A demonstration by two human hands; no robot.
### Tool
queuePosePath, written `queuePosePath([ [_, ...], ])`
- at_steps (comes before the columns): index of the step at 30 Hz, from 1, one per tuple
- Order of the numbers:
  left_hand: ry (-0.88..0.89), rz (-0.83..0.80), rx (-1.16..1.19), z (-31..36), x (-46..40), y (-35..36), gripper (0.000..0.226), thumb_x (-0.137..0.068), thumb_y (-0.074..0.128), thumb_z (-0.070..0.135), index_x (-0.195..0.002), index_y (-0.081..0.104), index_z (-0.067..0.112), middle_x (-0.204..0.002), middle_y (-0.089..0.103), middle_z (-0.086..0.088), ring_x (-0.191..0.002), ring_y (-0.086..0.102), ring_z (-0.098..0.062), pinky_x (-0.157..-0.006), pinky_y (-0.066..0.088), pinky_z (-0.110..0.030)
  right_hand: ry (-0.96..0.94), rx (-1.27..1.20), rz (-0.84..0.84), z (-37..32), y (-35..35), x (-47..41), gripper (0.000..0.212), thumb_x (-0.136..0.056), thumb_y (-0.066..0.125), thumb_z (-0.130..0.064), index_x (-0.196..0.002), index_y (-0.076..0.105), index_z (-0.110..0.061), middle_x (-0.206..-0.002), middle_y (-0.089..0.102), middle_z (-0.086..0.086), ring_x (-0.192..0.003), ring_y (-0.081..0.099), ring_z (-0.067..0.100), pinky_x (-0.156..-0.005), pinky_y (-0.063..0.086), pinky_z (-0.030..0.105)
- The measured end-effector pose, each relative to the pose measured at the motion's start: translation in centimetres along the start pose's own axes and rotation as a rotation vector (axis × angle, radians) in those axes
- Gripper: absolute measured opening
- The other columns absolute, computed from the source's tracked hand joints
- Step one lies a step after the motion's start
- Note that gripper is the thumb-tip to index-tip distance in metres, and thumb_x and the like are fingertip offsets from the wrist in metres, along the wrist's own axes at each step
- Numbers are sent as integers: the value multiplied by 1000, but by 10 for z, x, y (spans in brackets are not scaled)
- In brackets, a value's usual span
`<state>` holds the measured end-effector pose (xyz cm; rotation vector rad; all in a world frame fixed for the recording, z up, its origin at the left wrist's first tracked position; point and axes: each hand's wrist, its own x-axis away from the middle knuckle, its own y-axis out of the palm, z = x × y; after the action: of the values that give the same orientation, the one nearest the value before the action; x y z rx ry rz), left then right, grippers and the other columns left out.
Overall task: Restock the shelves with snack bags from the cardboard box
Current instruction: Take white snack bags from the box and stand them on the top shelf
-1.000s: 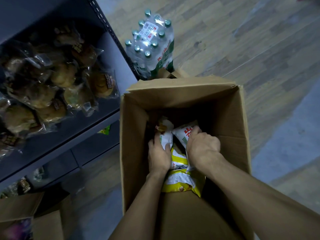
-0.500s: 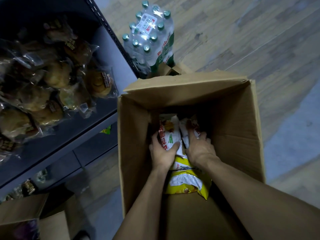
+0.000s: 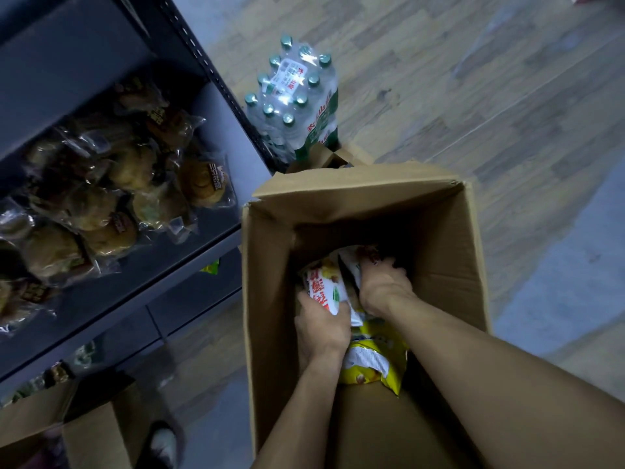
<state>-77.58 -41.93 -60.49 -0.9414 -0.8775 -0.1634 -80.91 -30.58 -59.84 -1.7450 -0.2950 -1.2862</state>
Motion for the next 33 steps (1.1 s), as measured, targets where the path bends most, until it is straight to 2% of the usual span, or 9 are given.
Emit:
queuePosePath([
  [3, -38, -28, -7, -12, 6, -1, 51, -79, 73, 41, -114, 45, 16, -115, 63, -9, -105, 60, -31, -85, 51, -36, -49, 73, 40, -13, -29, 8, 54, -95, 50, -20, -146, 35, -15, -144, 41, 16, -130, 43, 39, -100, 46, 48],
  [7, 97, -22, -219, -18, 15, -11, 52, -80, 71, 33, -123, 46, 20, -120, 56, -4, -112, 54, -27, -88, 49, -37, -189, 224, 94, -25, -49, 21, 44, -94, 52, -21, -138, 53, -22, -137, 54, 8, -125, 53, 28, -97, 49, 44],
  [13, 585, -55, -570, -25, 23, -17, 44, -90, 49, 8, -130, 42, 23, -123, 49, -2, -117, 43, -26, -98, 39, -35, -254, 323, 105, -17, -62, 42, 52, -85, 62, -8, -136, 51, -16, -138, 50, 12, -126, 51, 35, -100, 47, 46],
  [15, 761, -76, -682, -24, 21, -17, 41, -87, 56, 8, -126, 49, 20, -123, 50, -6, -123, 43, -27, -103, 37, -32, -260, 352, 99, -14, -61, 44, 55, -83, 63, -5, -136, 50, -15, -139, 49, 13, -126, 50, 36, -100, 47, 46],
  [18, 928, 77, -885, -21, 18, -18, 28, -84, 65, 15, -111, 63, 20, -128, 49, -11, -127, 42, -34, -100, 41, -40, -257, 364, 94, -11, -53, 45, 50, -85, 61, -5, -134, 52, -13, -138, 50, 13, -126, 51, 35, -99, 47, 46],
  [22, 585, -8, -860, -17, 31, -13, 32, -97, 44, 13, -129, 51, 16, -136, 34, -10, -122, 40, -30, -88, 47, -36, -253, 296, 118, -5, -31, 42, 58, -87, 60, -10, -141, 40, -19, -140, 40, 15, -127, 44, 40, -99, 46, 51],
  [27, 184, 31, -374, -19, 35, 10, 39, -98, 41, 37, -128, 50, 14, -137, 42, -12, -120, 47, -32, -93, 43, -39, -231, 199, 177, 7, 2, 29, 60, -97, 46, -16, -150, 20, -29, -143, 30, 15, -127, 37, 39, -93, 43, 50],
  [30, 5, 22, -138, -17, 27, 21, 46, -98, 45, 45, -131, 43, 14, -140, 42, -8, -124, 48, -33, -92, 43, -42, -239, 191, 204, 12, 15, 23, 61, -98, 43, -16, -152, 17, -28, -143, 29, 16, -125, 38, 39, -92, 43, 51],
  [33, -143, 39, 28, -16, 13, 29, 65, -90, 60, 41, -136, 33, 5, -145, 35, -14, -129, 40, -39, -102, 37, -43, -219, 169, 224, 15, 27, 15, 62, -99, 42, -15, -153, 15, -27, -146, 26, 16, -124, 39, 39, -90, 45, 51],
])
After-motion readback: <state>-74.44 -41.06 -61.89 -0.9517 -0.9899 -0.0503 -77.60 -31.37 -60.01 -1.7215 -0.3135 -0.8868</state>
